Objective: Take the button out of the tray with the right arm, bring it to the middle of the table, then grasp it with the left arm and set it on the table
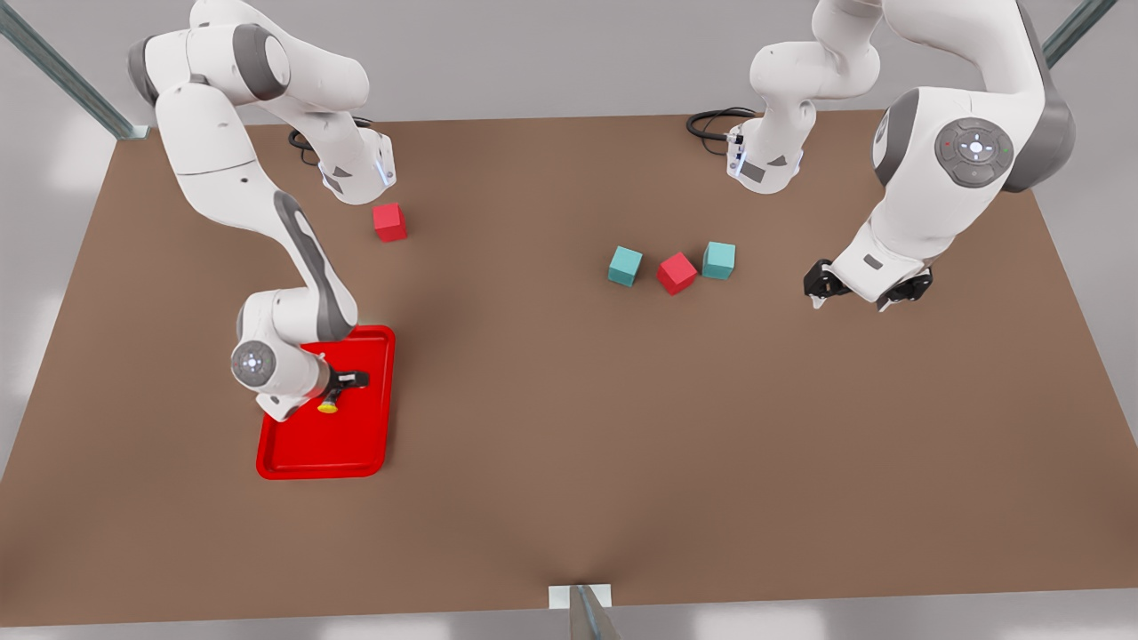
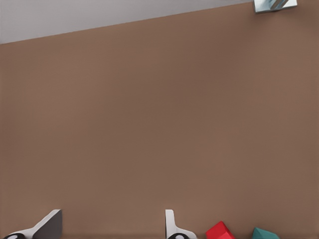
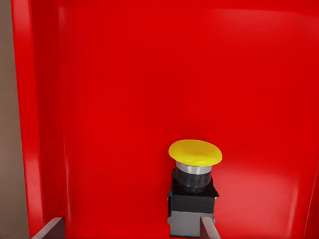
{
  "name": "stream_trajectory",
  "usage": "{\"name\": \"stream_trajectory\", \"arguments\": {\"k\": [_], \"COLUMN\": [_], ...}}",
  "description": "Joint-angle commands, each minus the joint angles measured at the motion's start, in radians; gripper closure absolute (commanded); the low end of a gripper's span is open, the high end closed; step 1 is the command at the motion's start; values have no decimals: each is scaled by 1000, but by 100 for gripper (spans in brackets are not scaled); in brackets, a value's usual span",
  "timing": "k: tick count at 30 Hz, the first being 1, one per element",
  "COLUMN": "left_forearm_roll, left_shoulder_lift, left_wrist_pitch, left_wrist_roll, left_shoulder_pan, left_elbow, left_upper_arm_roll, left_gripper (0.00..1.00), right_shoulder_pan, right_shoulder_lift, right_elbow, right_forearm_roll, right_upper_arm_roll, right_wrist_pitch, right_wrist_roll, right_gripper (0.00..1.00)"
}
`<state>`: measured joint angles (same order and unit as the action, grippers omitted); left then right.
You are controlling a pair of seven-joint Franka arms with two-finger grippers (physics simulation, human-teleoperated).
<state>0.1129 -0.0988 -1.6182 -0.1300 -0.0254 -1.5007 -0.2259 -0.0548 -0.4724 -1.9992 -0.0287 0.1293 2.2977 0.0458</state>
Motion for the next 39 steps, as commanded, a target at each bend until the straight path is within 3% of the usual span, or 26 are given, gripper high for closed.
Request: {"name": "stream_trajectory", "arguments": {"k": [1, 39], "left_forearm_roll": [2, 2], "left_shoulder_lift": [1, -4], "left_wrist_pitch": [1, 8], "left_wrist_roll": [-3, 4], "left_shoulder_pan": [-1, -1], "left_elbow": [0, 0], "left_upper_arm_roll": [-1, -1], "left_gripper": [0, 0], "right_shoulder_pan": [-2, -65], "right_shoulder_lift": [1, -29], "right_elbow": [-26, -69], "right_forearm_roll": [1, -34], "right_upper_arm_roll": [-2, -7], "right_wrist_pitch": [82, 92], "right_wrist_roll": [103, 88], "right_gripper": [0, 0]}}
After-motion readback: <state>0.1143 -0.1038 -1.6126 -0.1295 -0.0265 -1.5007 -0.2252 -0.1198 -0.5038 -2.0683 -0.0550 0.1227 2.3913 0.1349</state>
